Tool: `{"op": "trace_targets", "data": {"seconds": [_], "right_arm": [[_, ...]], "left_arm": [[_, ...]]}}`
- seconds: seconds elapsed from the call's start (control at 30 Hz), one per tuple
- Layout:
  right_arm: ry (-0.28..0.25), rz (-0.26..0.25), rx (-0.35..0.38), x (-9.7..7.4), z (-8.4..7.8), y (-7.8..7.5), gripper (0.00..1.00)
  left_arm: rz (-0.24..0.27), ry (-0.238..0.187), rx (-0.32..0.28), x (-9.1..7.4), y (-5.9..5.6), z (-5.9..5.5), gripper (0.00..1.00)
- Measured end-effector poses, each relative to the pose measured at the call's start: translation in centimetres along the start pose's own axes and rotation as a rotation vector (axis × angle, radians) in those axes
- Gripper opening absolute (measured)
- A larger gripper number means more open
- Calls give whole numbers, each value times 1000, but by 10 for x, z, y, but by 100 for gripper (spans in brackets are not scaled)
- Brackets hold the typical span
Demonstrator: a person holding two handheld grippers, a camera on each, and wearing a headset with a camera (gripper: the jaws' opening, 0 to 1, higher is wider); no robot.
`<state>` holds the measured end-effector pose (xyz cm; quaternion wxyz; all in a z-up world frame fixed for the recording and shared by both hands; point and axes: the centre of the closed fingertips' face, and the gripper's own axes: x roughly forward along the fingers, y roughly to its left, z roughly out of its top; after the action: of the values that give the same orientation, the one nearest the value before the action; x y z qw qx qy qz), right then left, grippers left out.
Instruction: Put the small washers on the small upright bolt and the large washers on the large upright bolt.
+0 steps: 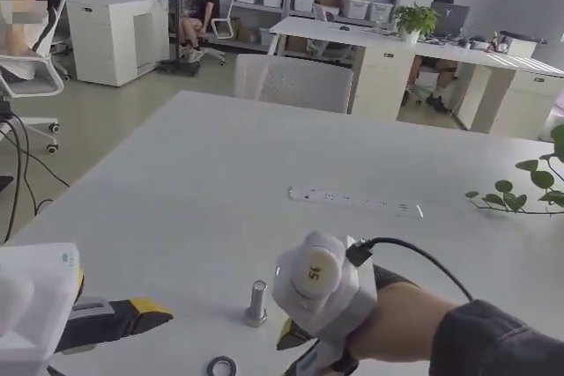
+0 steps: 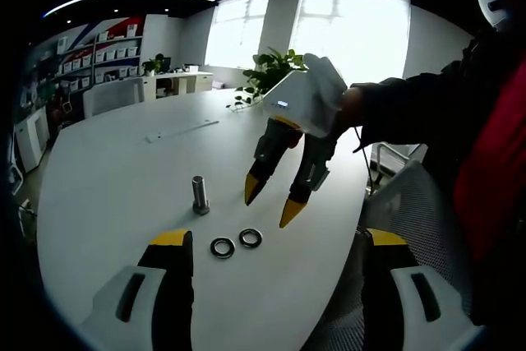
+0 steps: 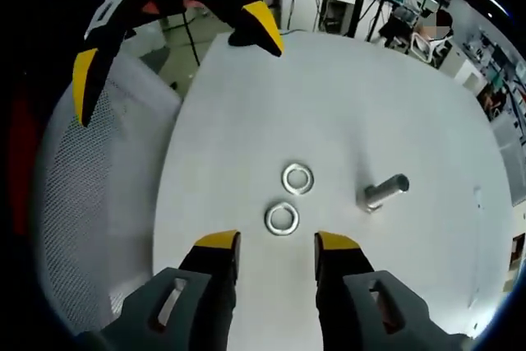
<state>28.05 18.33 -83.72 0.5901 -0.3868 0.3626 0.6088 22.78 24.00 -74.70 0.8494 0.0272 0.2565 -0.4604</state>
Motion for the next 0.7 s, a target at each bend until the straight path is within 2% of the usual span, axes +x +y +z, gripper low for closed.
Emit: {"op": "trace_targets", "data": {"seconds": [0.4,0.7], "right_arm": [[27,31,13,30,-5,1,37],[27,32,17,37,-4,0,37]], "left_arm": [[11,4,-7,-3,3,-2,85],[13,5,-9,-2,2,-3,85]]}}
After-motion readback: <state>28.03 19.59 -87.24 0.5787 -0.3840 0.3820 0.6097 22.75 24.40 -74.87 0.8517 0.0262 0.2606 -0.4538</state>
